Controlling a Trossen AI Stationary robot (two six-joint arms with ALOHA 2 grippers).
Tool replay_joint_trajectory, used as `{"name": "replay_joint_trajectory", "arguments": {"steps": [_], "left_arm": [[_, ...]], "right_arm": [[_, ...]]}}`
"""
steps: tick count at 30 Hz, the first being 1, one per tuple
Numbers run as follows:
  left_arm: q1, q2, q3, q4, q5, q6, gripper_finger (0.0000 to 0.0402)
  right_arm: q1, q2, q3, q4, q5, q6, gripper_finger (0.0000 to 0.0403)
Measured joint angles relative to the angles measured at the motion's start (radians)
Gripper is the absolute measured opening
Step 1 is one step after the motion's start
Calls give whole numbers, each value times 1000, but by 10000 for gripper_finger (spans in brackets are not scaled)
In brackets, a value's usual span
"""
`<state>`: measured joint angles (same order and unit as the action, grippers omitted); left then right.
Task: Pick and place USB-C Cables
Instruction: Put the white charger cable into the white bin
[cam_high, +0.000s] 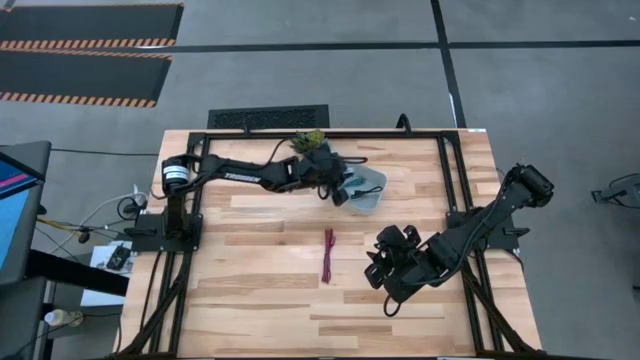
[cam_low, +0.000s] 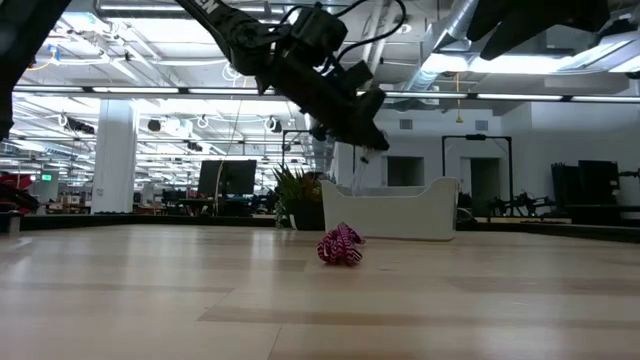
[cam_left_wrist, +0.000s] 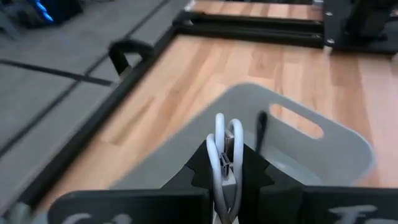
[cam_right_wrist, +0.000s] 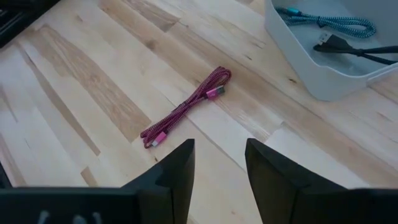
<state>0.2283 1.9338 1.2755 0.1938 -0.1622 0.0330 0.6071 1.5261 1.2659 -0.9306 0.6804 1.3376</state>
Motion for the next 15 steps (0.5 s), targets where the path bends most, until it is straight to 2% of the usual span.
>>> {"name": "replay_joint_trajectory", "arguments": {"steps": [7,11,15], "left_arm": [[-12,0,59,-63,-36,34,10],[-30,0,158,-264,-127,110,10],[-33,-4,240,-382,-134,178,10]], "right_arm": [[0,0,0,1,0,-1,160],[0,0,0,0,0,-2,159],[0,0,0,0,0,-2,159]]}}
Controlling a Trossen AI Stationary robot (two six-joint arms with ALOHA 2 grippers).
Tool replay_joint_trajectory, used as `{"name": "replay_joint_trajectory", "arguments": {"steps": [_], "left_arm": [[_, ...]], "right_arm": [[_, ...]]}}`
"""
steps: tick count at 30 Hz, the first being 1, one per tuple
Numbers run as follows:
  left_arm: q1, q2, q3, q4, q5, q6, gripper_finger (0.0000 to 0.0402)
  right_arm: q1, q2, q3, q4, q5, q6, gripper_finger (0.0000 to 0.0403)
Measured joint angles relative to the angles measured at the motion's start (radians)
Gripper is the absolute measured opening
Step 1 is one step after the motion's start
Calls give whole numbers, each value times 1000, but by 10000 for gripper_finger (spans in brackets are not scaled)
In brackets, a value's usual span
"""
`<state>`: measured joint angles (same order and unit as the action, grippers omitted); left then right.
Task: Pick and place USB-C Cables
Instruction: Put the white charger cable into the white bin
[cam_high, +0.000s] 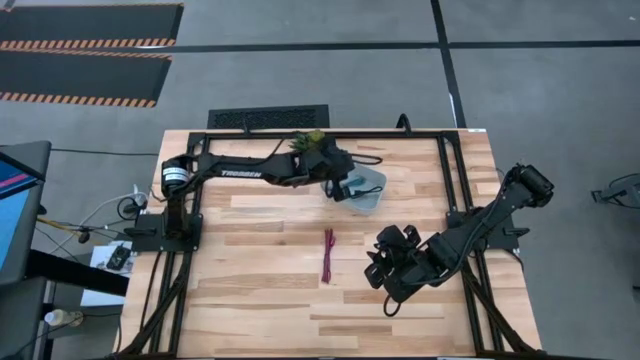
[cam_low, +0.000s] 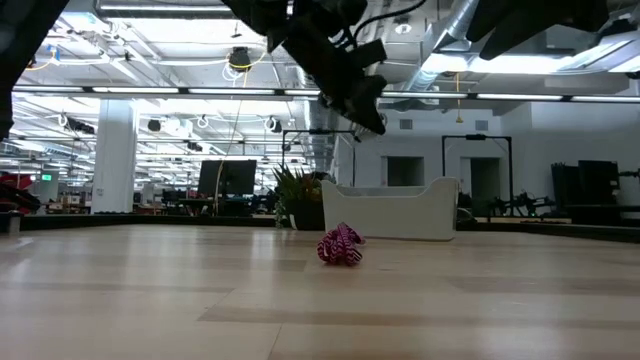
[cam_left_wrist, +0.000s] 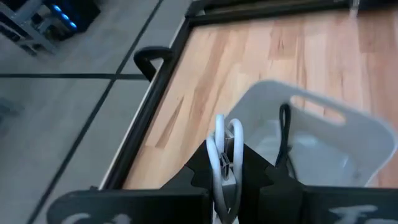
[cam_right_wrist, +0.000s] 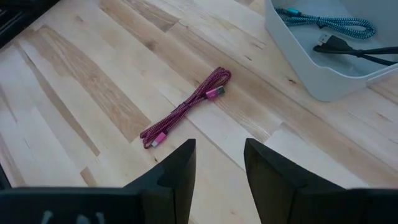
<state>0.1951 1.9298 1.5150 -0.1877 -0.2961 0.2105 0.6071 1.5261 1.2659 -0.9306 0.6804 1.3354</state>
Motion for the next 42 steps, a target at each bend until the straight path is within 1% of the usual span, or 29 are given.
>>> {"name": "replay_joint_trajectory", "arguments": {"steps": [3,6,8,9,11,13,15,16,19,23,26,28,29,33,35,36,39,42], "left_arm": [[12,3,54,-89,5,47,10],[48,0,108,-179,67,70,10],[76,1,106,-191,133,67,10],[89,3,104,-195,150,67,10],[105,8,104,-180,150,67,10],[111,34,110,-122,161,67,8],[114,64,107,-155,179,70,7],[112,89,124,-146,179,75,7],[106,149,191,-218,150,78,7],[101,241,288,-309,142,89,7],[94,300,356,-350,138,84,11],[82,320,397,-353,108,83,11],[74,322,404,-372,78,91,9],[46,330,436,-417,-113,152,6],[37,330,468,-450,-162,161,6],[35,330,485,-479,-162,147,6],[24,329,533,-539,-104,106,7],[1,329,558,-539,-108,98,6]], "right_arm": [[0,0,0,0,0,0,157],[2,0,0,0,0,0,155],[2,0,0,0,0,-2,155],[2,0,0,0,0,-6,154],[2,0,0,-6,0,-8,154],[-1,0,0,-11,0,-8,154],[-1,0,0,-13,0,-8,154],[-1,0,-1,-13,0,-8,154],[-1,0,-5,-15,0,-8,154],[-1,0,-14,-12,-1,-8,154],[-1,0,-14,-12,-1,-8,154],[-1,0,-14,-14,-1,-8,154],[-1,0,-14,-13,-1,-8,154],[1,0,-14,-17,-2,-8,154],[2,0,-14,-18,-2,-8,154],[2,0,-14,-18,-2,-8,154],[3,0,-14,-17,-3,-8,154],[4,0,-14,-17,-2,-8,154]]}}
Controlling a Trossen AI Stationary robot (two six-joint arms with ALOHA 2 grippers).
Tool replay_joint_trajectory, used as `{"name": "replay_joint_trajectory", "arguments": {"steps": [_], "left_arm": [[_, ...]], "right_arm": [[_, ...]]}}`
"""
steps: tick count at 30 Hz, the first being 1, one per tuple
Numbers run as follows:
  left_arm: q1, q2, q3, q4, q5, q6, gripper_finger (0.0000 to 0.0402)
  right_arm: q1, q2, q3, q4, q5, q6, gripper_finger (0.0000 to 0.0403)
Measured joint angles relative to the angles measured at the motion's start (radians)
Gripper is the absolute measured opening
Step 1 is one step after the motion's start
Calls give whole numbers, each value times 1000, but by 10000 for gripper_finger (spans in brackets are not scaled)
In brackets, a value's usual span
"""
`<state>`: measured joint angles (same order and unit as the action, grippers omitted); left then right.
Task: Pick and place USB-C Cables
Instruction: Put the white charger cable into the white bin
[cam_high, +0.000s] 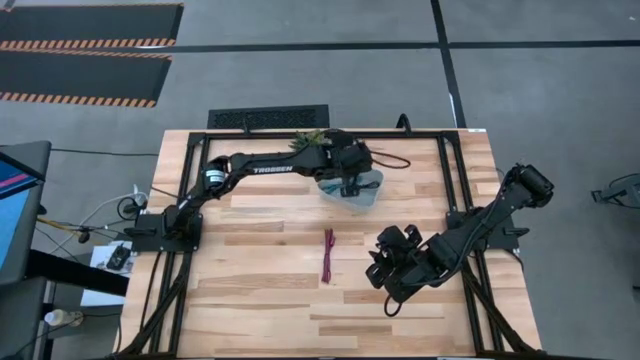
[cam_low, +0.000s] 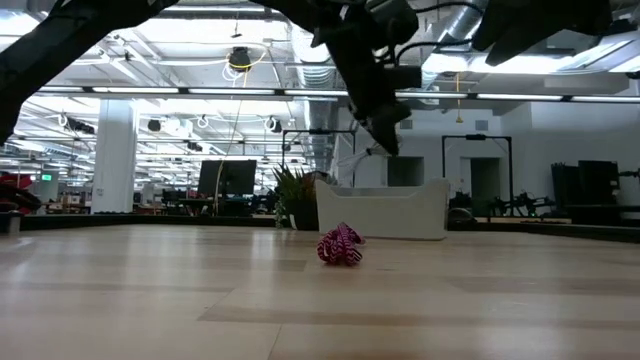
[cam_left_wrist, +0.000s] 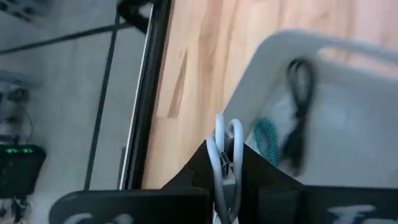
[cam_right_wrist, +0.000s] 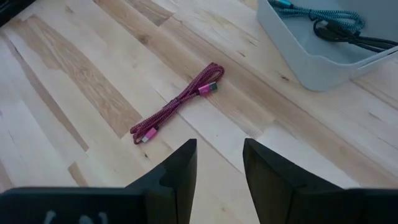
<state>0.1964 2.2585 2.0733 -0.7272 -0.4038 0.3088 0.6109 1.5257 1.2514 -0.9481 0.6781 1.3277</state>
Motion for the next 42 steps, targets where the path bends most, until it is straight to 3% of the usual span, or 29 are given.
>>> {"name": "replay_joint_trajectory", "arguments": {"steps": [6,20,42], "left_arm": [[-8,17,6,3,126,-78,6],[42,153,0,-53,172,-202,6],[60,200,1,-30,209,-257,15]], "right_arm": [[5,0,0,-1,0,0,154],[18,0,-1,-3,1,7,154],[18,0,0,2,1,8,154]]}}
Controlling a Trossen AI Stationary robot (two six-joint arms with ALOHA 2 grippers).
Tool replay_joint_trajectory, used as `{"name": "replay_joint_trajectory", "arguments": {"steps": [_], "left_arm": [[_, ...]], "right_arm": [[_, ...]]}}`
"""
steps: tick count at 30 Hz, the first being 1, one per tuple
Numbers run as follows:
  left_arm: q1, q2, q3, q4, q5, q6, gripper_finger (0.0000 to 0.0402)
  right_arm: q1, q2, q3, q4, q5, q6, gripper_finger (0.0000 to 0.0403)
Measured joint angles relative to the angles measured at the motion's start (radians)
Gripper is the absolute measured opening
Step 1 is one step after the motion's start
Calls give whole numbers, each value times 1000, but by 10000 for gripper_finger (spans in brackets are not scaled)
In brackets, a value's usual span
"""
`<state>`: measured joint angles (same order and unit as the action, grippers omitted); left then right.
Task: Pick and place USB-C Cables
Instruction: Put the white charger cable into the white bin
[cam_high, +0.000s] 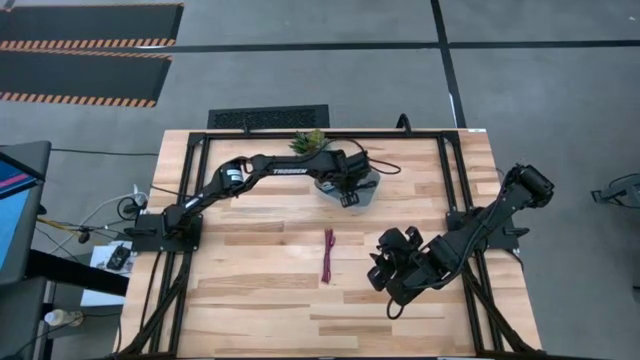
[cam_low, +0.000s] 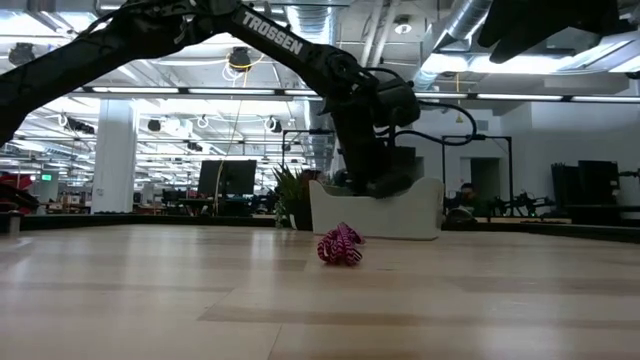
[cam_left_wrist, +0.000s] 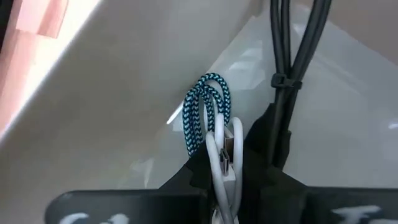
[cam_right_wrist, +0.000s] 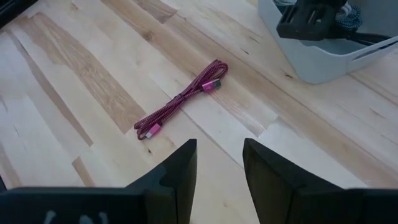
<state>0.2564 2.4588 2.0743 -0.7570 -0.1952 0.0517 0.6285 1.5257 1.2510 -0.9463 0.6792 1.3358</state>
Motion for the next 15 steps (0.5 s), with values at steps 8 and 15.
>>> {"name": "replay_joint_trajectory", "arguments": {"steps": [8,15], "left_arm": [[-1,4,-2,13,8,2,67],[-3,4,-2,14,12,7,171]], "right_arm": [[0,0,0,6,-1,0,154],[0,0,0,12,-1,1,154]]}}
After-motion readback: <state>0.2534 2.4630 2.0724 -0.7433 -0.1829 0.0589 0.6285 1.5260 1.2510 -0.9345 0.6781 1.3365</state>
